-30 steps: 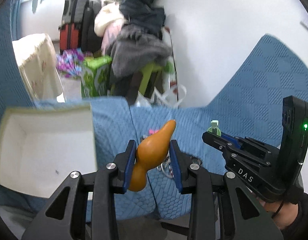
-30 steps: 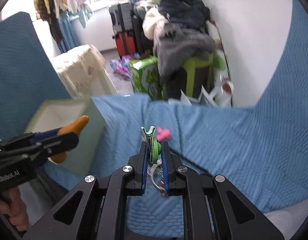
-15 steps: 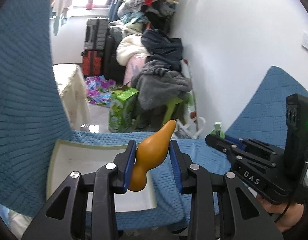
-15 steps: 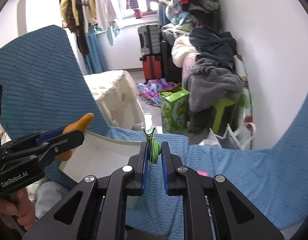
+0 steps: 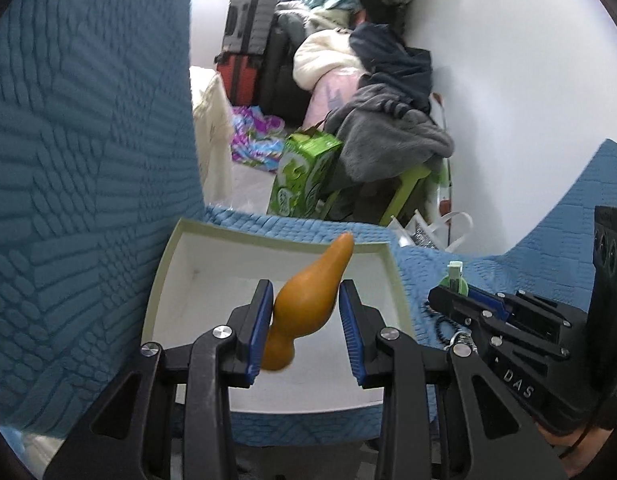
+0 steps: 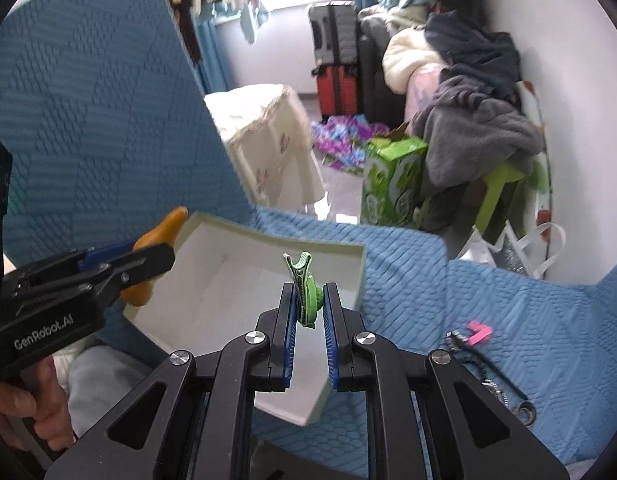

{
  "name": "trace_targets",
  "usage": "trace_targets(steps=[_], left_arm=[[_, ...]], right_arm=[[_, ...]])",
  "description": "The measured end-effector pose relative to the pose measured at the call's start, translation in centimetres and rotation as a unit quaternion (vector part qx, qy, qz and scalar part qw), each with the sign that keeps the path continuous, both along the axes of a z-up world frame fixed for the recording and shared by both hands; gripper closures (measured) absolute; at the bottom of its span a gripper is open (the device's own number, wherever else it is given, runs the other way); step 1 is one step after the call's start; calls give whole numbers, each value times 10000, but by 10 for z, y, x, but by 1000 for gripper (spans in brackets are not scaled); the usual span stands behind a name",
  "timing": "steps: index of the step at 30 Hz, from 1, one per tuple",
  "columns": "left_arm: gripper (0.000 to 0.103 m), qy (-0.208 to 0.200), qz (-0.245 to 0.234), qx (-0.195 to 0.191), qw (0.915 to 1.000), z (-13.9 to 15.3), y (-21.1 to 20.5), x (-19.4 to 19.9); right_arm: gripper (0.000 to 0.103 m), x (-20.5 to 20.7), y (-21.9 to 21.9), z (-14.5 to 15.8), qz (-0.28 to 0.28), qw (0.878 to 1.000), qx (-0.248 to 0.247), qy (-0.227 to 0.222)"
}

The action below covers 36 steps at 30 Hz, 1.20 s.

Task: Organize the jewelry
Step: 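Carry both items over the green box and open both grippers, then move both grippers back to the jewelry pile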

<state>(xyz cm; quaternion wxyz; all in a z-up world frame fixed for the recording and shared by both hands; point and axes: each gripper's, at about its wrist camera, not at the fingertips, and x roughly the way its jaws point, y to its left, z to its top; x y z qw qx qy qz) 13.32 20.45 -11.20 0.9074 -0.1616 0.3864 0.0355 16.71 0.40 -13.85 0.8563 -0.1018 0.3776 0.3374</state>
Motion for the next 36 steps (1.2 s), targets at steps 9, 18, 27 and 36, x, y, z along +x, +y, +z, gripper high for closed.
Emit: trace_targets(steps=[9,18,27,36], left_arm=[[68,446,117,-156,9988,-41,17,17],[68,532,255,-324,9977,-47,23,16],[62,228,355,-262,9988,-6,14,2],[47,-511,310,44,9982,62,-20,-20]], right_arm=[[92,9,33,-37,214,9989,-362,224],[75,16,37,-57,261,9967,-591,489],[74,9,14,-5,247,9995,-145,166],[74,-11,-30,66,279,9984,305,-397]])
